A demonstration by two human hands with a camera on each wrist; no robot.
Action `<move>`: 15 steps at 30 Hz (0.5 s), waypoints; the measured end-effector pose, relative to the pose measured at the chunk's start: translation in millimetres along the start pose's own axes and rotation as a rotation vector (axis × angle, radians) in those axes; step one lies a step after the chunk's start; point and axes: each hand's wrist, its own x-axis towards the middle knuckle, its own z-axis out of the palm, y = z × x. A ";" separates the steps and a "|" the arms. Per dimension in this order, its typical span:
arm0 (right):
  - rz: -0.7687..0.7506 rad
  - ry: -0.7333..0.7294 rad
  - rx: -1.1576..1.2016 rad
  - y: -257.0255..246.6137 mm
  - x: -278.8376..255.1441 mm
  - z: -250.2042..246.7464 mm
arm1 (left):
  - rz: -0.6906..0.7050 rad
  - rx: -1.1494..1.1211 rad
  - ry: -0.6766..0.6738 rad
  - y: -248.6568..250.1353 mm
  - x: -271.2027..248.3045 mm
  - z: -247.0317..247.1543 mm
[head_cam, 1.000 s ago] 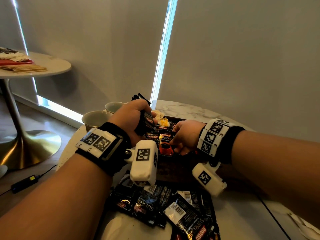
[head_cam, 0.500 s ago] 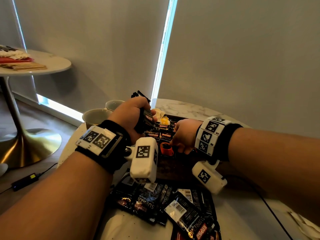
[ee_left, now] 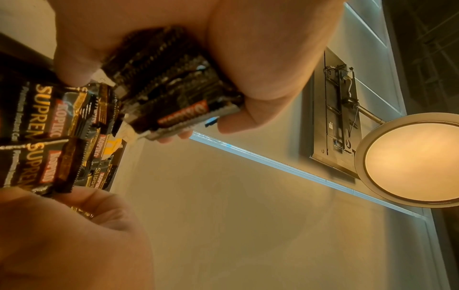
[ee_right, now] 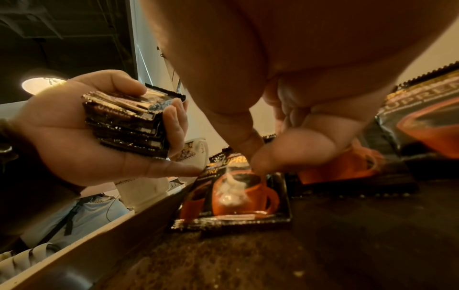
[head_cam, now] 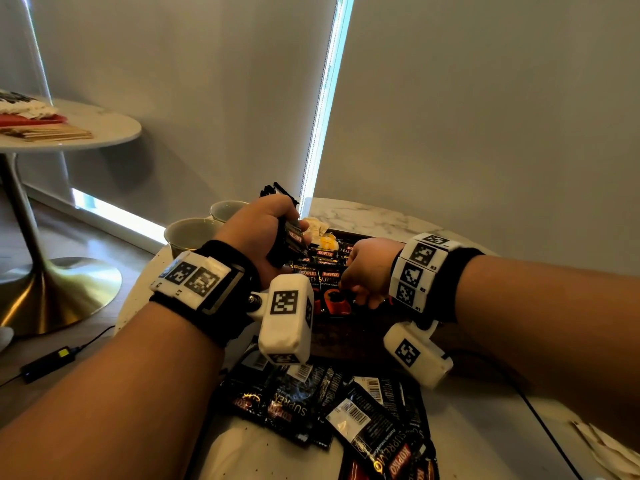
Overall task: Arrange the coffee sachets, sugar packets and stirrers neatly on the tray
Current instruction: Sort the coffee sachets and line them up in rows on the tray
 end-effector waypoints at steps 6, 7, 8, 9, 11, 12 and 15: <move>-0.023 0.032 0.035 -1.1 -4.1 0.7 | 0.026 0.003 0.020 -1.3 3.4 -1.2; -0.032 0.046 0.063 -1.6 -5.0 -0.4 | 0.033 0.013 0.026 -1.4 4.5 -2.0; -0.041 0.056 0.102 -2.2 -6.9 -2.0 | 0.042 0.033 0.033 -1.2 5.2 -2.4; -0.060 0.062 0.134 -2.7 -11.5 -4.2 | 0.049 0.053 0.038 -0.7 5.4 -2.9; -0.149 0.061 0.060 -1.7 -24.8 -9.4 | 0.051 0.072 0.052 0.0 6.7 -4.1; -0.205 0.039 -0.017 -0.5 -33.1 -10.9 | 0.049 0.066 0.052 0.4 8.0 -5.4; -0.309 -0.098 -0.227 4.3 -55.3 -9.8 | 0.032 0.027 0.037 1.1 10.1 -9.0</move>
